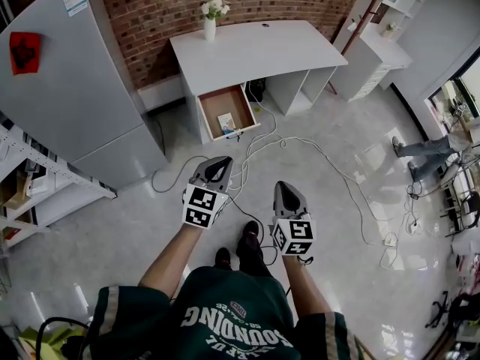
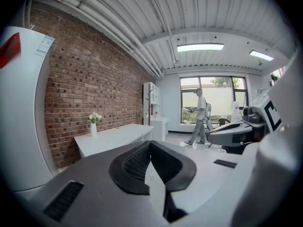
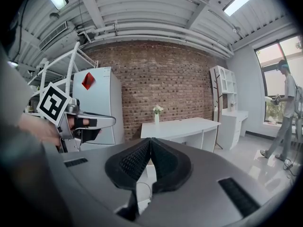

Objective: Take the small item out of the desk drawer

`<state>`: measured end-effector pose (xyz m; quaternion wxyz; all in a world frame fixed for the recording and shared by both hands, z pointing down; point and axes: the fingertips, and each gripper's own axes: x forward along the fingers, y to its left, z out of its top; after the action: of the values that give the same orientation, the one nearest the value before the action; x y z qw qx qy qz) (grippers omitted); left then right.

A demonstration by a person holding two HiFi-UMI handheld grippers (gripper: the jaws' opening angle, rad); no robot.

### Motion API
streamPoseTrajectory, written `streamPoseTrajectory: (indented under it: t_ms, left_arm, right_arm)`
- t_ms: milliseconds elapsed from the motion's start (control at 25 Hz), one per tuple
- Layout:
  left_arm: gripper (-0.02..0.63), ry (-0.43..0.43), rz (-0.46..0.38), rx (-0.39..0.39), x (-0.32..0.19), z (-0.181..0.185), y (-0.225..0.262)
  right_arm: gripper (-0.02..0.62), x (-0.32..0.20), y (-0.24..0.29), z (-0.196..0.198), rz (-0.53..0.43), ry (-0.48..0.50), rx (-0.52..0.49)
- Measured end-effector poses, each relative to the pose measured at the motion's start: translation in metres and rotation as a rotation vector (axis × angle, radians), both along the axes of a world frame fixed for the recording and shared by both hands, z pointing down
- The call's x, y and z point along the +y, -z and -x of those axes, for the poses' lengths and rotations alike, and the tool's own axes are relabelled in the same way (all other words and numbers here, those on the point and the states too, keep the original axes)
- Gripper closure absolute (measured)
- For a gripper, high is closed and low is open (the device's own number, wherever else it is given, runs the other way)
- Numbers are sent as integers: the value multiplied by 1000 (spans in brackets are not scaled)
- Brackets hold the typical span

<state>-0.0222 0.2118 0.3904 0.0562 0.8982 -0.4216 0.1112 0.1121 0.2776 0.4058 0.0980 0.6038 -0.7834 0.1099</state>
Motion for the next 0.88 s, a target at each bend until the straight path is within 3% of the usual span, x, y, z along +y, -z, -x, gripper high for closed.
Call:
streamPoseTrajectory:
  t_ms: [440, 880]
  left_arm:
    - [590, 19, 27, -17, -30, -15, -10]
    - [589, 81, 54, -44, -77, -31, -18]
  right_arm:
    - [571, -34, -10, -12, 24, 27, -15]
    - [571, -100, -14, -25, 33, 113, -31]
